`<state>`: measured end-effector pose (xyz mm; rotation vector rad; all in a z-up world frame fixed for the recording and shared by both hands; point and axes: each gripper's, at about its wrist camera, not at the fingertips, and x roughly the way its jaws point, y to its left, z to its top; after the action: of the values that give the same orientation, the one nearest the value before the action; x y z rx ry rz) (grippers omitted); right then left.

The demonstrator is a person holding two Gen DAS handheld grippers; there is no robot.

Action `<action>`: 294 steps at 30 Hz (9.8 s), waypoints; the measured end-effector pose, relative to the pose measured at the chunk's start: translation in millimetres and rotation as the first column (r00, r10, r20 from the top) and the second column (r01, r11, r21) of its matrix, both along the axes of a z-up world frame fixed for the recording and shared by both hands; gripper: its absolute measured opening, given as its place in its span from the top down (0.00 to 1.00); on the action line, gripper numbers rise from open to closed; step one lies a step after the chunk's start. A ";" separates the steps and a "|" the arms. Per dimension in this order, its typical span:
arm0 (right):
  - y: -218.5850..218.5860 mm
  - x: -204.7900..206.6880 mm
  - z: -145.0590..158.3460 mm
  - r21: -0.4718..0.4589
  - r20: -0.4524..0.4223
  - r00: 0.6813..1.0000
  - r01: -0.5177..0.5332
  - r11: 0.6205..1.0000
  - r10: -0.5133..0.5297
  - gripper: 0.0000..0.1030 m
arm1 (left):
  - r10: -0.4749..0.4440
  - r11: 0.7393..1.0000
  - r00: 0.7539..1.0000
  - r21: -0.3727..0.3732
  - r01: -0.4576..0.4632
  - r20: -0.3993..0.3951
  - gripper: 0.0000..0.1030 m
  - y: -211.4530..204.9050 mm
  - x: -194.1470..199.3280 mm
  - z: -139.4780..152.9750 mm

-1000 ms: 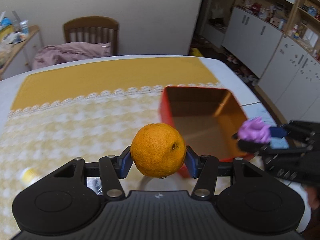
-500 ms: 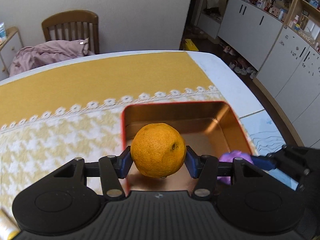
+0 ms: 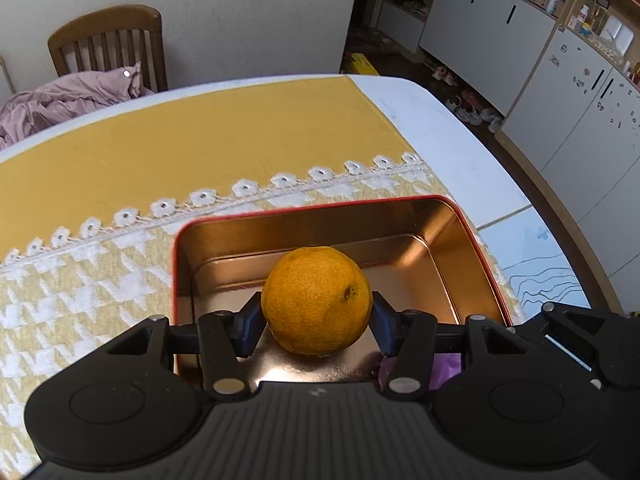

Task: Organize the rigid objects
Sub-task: 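Lower the orange into the red tin with the left tool while the right drops the purple toy in, then withdraw both tools from the red tin toward the bottle and tin lid, then grasp the white bottle with the left tool while the right tool grasps the tin lid, then place the bottle in the red tin with the left tool while the right places the lid, then move the left tool to the pink lip balm while the right tool approaches the sunglasses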

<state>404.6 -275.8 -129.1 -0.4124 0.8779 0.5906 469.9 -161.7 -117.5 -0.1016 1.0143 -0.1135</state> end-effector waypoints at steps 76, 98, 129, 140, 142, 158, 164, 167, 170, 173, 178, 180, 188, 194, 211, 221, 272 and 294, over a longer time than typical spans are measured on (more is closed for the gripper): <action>33.6 -186.3 78.5 0.291 0.041 0.996 0.066 0.954 -0.081 0.00 | 0.067 0.996 0.958 -0.067 -0.050 0.280 0.00 148.7 -269.8 89.1; 86.4 -156.6 7.6 0.175 -0.018 0.969 0.247 0.953 -0.248 0.04 | 0.157 0.983 0.964 0.064 -0.175 0.213 0.00 228.5 -262.5 14.1; 130.7 -102.3 -30.0 0.075 -0.165 0.860 0.500 0.863 -0.483 0.11 | 0.515 0.849 0.853 -0.086 -0.521 -0.080 0.27 257.4 -198.4 -21.9; 127.6 -110.7 -25.1 0.052 -0.147 0.896 0.431 0.901 -0.420 0.27 | 0.440 0.895 0.897 -0.059 -0.442 -0.048 0.54 256.0 -206.1 -19.8; 120.5 -114.3 -24.9 0.061 -0.147 0.904 0.413 0.909 -0.401 0.27 | 0.432 0.898 0.901 -0.076 -0.433 -0.038 0.56 260.4 -210.6 -20.0; 75.6 -149.6 -2.0 0.102 -0.115 0.950 0.302 0.948 -0.290 0.27 | 0.385 0.922 0.923 -0.045 -0.384 -0.008 0.56 258.9 -236.7 -16.0; 53.9 -156.4 19.6 0.132 -0.094 0.960 0.275 0.952 -0.264 0.27 | 0.377 0.925 0.926 -0.047 -0.376 -0.005 0.56 251.6 -246.3 -11.8; 41.9 -155.2 29.8 0.143 -0.085 0.963 0.267 0.953 -0.257 0.27 | 0.374 0.926 0.928 -0.052 -0.373 0.001 0.56 247.5 -250.5 -8.3; 31.6 -151.6 39.0 0.146 -0.064 0.965 0.262 0.954 -0.255 0.27 | 0.364 0.930 0.931 -0.051 -0.363 0.024 0.56 239.4 -253.2 0.3; 20.2 -144.4 48.4 0.150 -0.046 0.965 0.262 0.953 -0.258 0.27 | 0.357 0.933 0.933 -0.073 -0.354 0.039 0.56 230.3 -252.2 11.4; 3.3 -127.5 62.4 0.150 -0.014 0.967 0.255 0.955 -0.256 0.27 | 0.303 0.950 0.950 -0.099 -0.295 0.076 0.56 202.5 -243.8 33.7; -2.1 -119.7 66.7 0.152 -0.004 0.969 0.244 0.958 -0.246 0.27 | 0.275 0.959 0.958 -0.093 -0.267 0.085 0.56 188.1 -237.0 40.9; -21.1 -80.1 72.9 0.145 0.011 0.970 0.239 0.960 -0.243 0.27 | 0.198 0.977 0.974 -0.101 -0.188 0.112 0.56 133.0 -201.7 56.9; -31.2 -45.1 63.0 0.140 -0.010 0.964 0.263 0.954 -0.265 0.27 | 0.125 0.989 0.983 -0.098 -0.113 0.133 0.56 84.2 -171.5 61.7; -20.9 24.4 33.4 0.081 -0.061 0.980 0.196 0.977 -0.191 0.27 | 0.118 0.991 0.993 -0.070 -0.116 0.026 0.57 22.8 -94.4 24.4; -2.0 46.0 25.9 -0.004 -0.022 0.991 0.132 0.991 -0.132 0.27 | 0.120 0.992 0.992 -0.046 -0.122 -0.026 0.57 17.3 -66.5 8.3; -47.4 -43.9 79.6 0.303 -0.109 0.987 0.148 0.941 -0.121 0.04 | 0.086 0.996 0.989 -0.048 -0.081 0.124 0.31 39.6 -155.5 63.3; 29.9 -171.5 75.6 0.370 -0.006 1.000 -0.005 0.929 0.007 0.00 | 0.122 0.992 0.950 -0.003 -0.126 0.287 0.00 149.5 -266.4 79.3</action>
<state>233.1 -245.9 -53.5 -0.0696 0.7509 0.7473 203.5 -12.2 -38.2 -0.1304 0.7163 -0.0046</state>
